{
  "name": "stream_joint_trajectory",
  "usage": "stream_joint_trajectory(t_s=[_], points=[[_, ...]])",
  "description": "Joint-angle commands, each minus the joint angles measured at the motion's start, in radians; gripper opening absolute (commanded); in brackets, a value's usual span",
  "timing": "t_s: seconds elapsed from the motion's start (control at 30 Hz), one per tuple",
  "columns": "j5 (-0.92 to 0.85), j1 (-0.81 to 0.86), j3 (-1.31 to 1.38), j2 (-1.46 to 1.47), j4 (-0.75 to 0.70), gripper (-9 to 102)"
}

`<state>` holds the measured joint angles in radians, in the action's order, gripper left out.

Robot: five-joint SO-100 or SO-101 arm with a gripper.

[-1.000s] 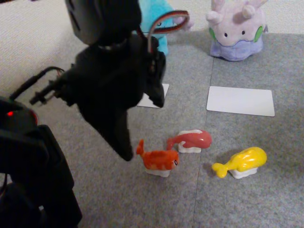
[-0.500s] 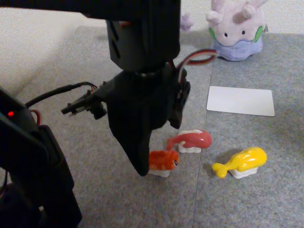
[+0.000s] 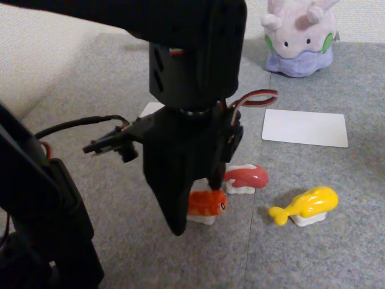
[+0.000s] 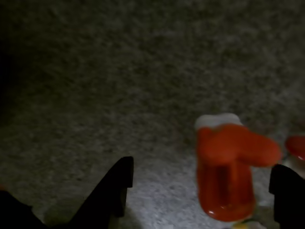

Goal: Wooper wants to eat egg sudhi, and Goomy wants to eat shrimp sushi

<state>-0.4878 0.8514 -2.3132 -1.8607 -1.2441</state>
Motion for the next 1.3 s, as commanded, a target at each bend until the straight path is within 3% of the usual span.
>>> stream_joint_trajectory(t_s=[0.0, 0.63, 0.83, 1.27], points=[[0.02, -0.006, 0.021, 0.015, 0.038, 33], [0.026, -0.021, 0.02, 0.104, 0.109, 33], [0.107, -0.083, 0.018, 0.104, 0.103, 21], [0.118, -0.098, 0.018, 0.104, 0.104, 15]])
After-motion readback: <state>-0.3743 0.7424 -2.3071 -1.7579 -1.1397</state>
